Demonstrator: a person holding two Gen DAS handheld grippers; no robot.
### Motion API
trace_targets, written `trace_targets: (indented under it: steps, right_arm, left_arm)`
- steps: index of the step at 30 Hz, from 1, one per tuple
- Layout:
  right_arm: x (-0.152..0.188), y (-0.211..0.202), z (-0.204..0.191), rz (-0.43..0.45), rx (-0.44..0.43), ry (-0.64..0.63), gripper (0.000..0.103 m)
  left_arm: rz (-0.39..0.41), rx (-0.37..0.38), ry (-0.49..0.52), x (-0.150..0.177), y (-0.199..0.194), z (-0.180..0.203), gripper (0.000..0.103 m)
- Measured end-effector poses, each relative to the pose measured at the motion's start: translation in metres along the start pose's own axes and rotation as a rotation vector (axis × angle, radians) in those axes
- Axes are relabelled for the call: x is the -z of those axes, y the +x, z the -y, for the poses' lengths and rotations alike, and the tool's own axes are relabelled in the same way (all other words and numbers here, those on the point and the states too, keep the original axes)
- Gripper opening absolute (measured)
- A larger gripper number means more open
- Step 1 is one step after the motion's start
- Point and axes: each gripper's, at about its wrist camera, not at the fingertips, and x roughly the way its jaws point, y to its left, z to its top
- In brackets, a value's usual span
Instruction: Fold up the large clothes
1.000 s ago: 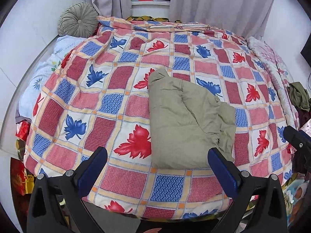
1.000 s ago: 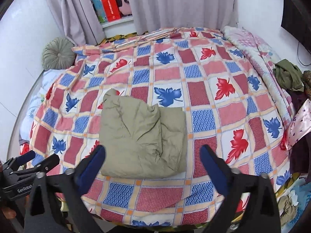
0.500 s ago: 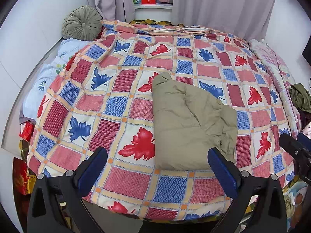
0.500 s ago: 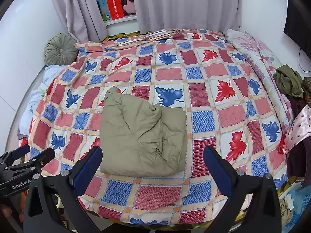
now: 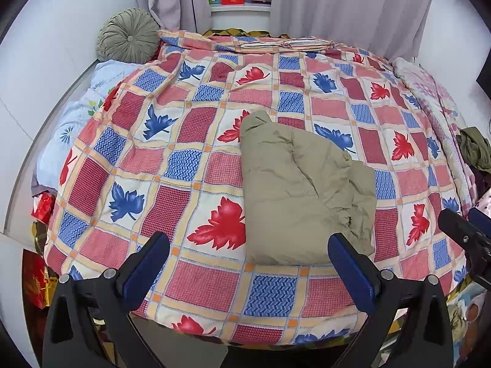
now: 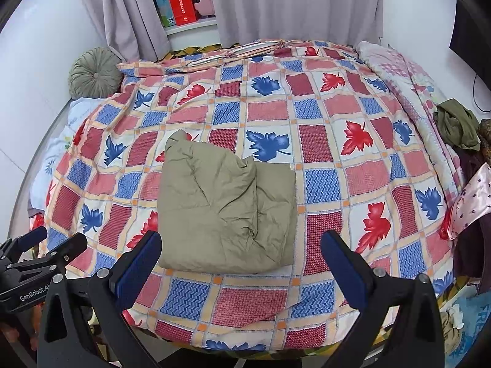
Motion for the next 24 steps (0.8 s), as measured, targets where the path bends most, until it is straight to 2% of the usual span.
trace_targets:
  steps: [24]
  right_arm:
    - [0.0063,-0.0011,0.006,-0.008,0.005,0.001,0.103]
  left_arm:
    - [-0.002,-0.001,0.003,-0.0012,0.0009,-0.0015,0.103]
